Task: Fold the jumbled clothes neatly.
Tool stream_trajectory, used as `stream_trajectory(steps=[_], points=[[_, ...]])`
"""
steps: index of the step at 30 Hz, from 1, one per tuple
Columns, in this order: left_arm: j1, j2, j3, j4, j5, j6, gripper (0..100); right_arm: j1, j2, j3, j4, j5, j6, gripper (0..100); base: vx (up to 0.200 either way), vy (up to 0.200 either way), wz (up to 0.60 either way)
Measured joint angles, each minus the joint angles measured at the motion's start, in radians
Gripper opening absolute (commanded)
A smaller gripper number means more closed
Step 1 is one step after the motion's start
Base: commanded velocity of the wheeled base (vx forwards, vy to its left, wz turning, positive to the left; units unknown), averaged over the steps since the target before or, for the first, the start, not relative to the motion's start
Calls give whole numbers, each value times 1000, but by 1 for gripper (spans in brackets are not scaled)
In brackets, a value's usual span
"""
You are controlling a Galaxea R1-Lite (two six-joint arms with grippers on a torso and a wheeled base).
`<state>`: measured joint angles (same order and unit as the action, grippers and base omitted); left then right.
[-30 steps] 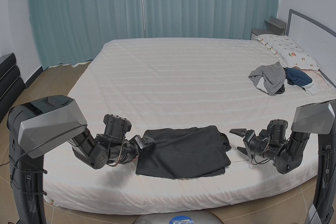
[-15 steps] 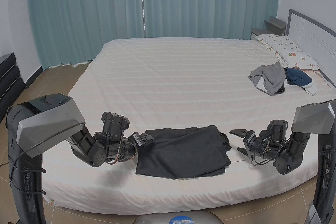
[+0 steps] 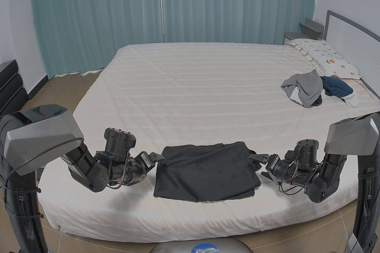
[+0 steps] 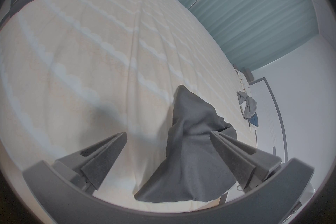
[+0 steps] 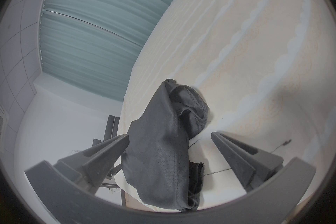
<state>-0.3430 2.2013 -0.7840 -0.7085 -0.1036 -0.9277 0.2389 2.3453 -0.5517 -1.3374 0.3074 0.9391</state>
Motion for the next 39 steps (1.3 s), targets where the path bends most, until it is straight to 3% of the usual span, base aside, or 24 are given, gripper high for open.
stream_trajectory(steps=[10, 14, 20, 23, 31, 39], points=[[7, -260, 156, -31, 49, 4, 100, 7, -245, 148, 49, -49, -47, 100, 0, 0, 0], [6, -408, 215, -30, 97, 68, 100, 8, -394, 245, 56, -99, -149, 100, 0, 0, 0], [3, -670, 304, 3, 223, 243, 100, 4, -638, 353, 79, -213, -382, 100, 0, 0, 0], [2, -771, 329, 37, 256, 310, 100, 0, -741, 377, 114, -241, -453, 100, 0, 0, 0], [1, -1079, 363, 210, 346, 490, 100, -23, -1084, 386, 377, -277, -615, 100, 0, 0, 0], [8, -1406, 372, 396, 445, 712, 100, -87, -1528, 314, 914, -271, -737, 100, 0, 0, 0]])
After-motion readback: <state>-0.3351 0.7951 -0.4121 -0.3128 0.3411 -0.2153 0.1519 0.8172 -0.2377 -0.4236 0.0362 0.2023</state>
